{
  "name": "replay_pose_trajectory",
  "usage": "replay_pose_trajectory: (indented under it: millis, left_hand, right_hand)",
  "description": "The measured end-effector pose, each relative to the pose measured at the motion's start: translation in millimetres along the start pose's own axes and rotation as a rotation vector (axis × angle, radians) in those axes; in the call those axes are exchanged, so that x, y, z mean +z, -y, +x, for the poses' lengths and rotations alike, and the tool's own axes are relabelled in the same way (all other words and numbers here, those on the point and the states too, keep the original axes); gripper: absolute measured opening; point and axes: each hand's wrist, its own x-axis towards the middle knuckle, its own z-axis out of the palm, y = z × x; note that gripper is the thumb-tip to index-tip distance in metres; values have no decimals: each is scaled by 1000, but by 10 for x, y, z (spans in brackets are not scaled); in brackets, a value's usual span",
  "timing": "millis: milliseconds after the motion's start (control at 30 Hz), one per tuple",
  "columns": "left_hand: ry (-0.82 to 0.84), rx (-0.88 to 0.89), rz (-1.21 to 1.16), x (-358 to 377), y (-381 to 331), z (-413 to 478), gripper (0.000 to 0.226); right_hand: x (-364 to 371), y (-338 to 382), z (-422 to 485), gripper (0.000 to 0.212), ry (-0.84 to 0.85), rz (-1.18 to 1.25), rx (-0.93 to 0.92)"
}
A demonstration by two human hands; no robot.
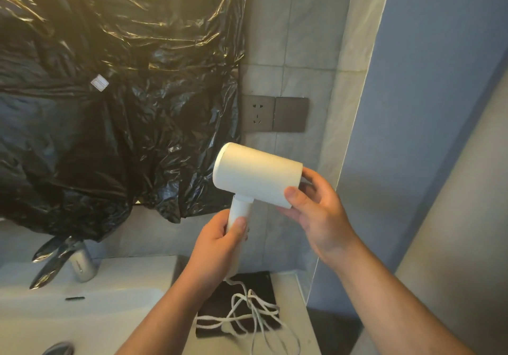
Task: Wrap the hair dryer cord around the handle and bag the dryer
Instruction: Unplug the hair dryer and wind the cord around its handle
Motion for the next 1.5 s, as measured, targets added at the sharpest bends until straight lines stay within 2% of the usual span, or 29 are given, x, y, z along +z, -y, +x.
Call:
replay_pose_trajectory:
  millis: [133,267,300,367,467,533,667,733,867,967,1067,1167,1233,1300,1333,1367,1400,1467,1500]
  left_hand:
    - [86,2,-37,-95,-113,40,34]
    - [12,29,-103,-171,-155,28,28]
    - [-13,23,-144,-188,-158,28,28]
    - [-64,6,-230,-214,-184,34,30]
    - [-129,-10,-318,-261,-246,61,31]
    - [-159,-14,-356,-281,-275,68,26]
    - [-210,-1,-461,-262,-328,45,26]
    - [-246,-7,-543,-238,-356,34,24]
    - [-290,-77,-714,-234,-400,9,23]
    - [-306,-134,-800,-271,-393,-16,23]
    - [-314,-157,-817,-254,-376,-63,25]
    - [-307,-197,-789,-235,-350,-105,31]
    - [-250,-323,-702,-277,-418,-127,32]
    - [-120,-485,-424,-318,-544,-171,35]
    - [-62,-497,-266,-333,-593,-203,32]
    - [-54,-425,-103,-345,-610,-233,27]
    - [-100,-252,95,-357,-603,-256,20]
    - [-197,226,546,-379,-629,-276,10]
    - [-164,345,732,-378,-630,-257,23]
  right_hand:
    - [168,72,103,59,36,84,5]
    - [236,74,116,69,124,36,56]
    - [226,28,87,66,146,-2,92]
    - [195,-129,-2,51,185,-162,195]
    - [120,-416,-170,32,291,-554,327]
    - [116,-498,-277,22,341,-632,350]
    - [186,-511,-393,10,274,-503,276]
    - [226,-540,-411,17,239,-503,223]
    - [321,-485,-392,13,61,-365,102]
    - [357,-408,-342,8,42,-267,73]
    - [408,-354,-298,15,36,-291,75]
    - [438,-294,-252,9,-32,-334,52]
    - [402,-230,-187,4,-67,-323,32]
    - [340,-161,-112,4,-60,-331,1]
    - [311,-133,-75,7,-45,-354,-20]
    - [298,-111,-45,11,-30,-385,-34]
    - [294,-95,-17,13,-18,-418,-37]
    - [302,-76,21,11,-1,-475,-26]
    - [312,-70,33,9,13,-497,-23]
